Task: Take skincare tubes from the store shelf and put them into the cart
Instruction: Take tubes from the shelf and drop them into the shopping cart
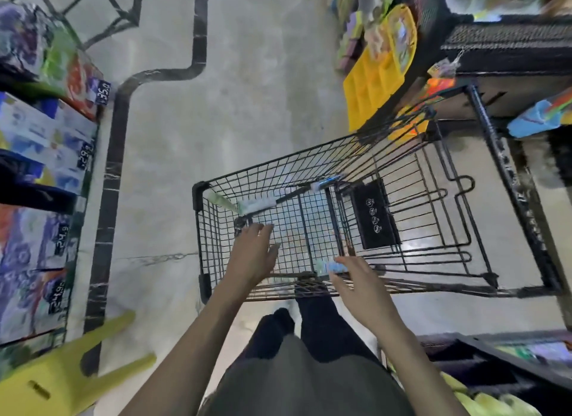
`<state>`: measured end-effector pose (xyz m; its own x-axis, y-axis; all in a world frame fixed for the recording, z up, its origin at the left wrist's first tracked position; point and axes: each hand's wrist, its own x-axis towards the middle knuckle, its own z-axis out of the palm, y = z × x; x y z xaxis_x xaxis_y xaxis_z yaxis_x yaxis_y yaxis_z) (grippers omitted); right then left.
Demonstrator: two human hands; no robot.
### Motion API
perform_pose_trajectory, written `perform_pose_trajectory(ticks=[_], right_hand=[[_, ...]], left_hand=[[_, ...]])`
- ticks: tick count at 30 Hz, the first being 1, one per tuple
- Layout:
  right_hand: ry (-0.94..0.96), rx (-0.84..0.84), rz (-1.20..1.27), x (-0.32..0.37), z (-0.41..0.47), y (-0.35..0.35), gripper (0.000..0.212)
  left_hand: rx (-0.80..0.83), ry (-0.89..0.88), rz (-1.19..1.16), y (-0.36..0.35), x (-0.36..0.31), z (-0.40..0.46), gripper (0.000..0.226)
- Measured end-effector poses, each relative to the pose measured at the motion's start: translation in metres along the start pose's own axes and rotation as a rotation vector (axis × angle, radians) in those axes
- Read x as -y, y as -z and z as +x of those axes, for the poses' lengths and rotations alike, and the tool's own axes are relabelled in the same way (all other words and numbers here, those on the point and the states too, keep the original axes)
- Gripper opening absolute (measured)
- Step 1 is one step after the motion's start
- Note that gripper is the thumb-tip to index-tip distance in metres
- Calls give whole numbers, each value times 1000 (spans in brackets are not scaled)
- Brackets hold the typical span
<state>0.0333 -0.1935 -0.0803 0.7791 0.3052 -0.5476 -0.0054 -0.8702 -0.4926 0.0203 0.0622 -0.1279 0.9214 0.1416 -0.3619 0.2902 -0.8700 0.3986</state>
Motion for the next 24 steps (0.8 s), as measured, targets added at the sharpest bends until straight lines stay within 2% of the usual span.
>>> perform_pose_trajectory(ticks=[5,11,15,18,20,23,24], right_hand=[[-44,88,65,-7,88,17,42],[-268,116,434,-25,237,10,33],[-536,84,761,-49,331,-16,28],[-693,68,912,-69,391,-40,14],[-734,74,944,-81,425,-58,20],[-778,12,987,-101,466,-84,15],[-781,-8,1016,-106,478,-93,23]], left_hand=[[77,96,31,-19,13,73,52],[169,163,37,-64,42,158,48],[199,209,35,-104,71,210,54],[203,240,42,-137,94,246,61],[187,252,68,-157,109,263,60],[140,249,93,-186,132,280,52],[136,244,109,-194,138,283,49]])
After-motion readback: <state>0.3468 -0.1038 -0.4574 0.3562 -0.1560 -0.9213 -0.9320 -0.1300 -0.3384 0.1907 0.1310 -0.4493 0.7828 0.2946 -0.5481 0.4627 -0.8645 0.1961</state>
